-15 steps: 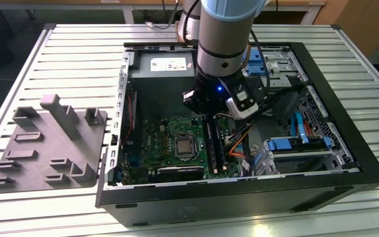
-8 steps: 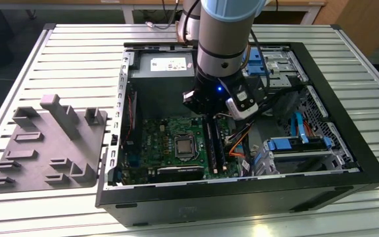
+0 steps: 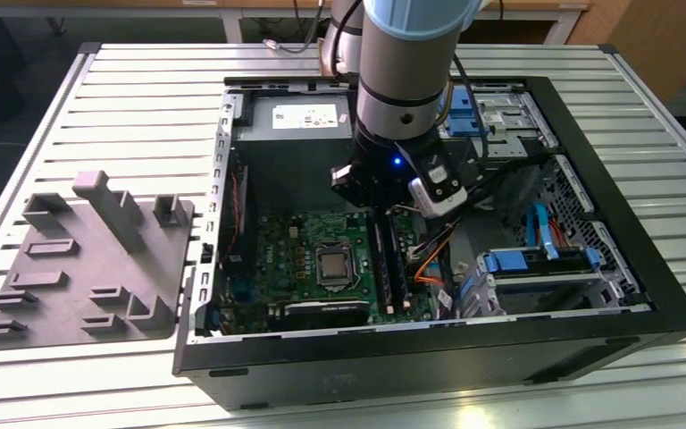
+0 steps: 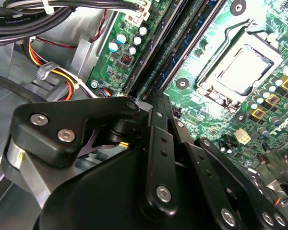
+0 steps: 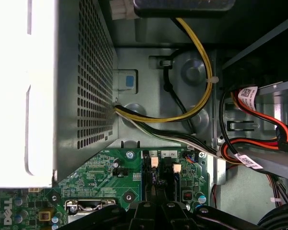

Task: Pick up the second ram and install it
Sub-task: 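Press down the second ram until it locks into place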

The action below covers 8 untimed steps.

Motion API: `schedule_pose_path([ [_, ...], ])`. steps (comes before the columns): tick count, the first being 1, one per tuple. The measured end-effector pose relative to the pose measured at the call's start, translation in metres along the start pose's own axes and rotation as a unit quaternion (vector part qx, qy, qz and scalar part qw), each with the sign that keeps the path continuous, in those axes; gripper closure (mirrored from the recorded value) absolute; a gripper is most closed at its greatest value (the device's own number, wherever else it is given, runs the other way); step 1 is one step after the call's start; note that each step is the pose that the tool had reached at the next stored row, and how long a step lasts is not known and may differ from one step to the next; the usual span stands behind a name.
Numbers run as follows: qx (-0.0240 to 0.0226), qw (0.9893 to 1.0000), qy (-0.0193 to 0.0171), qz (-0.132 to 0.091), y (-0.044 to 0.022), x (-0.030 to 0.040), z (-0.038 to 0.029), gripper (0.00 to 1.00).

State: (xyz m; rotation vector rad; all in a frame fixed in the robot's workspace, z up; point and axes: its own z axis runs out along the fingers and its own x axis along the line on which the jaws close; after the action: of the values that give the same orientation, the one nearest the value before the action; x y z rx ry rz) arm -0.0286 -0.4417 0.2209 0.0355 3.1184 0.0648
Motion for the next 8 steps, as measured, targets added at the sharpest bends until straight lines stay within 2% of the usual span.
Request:
schedule_pose_path([
  [8,0.0001,1.0,0.0,0.0,-0.0001,0.0,0.0012,0.89],
])
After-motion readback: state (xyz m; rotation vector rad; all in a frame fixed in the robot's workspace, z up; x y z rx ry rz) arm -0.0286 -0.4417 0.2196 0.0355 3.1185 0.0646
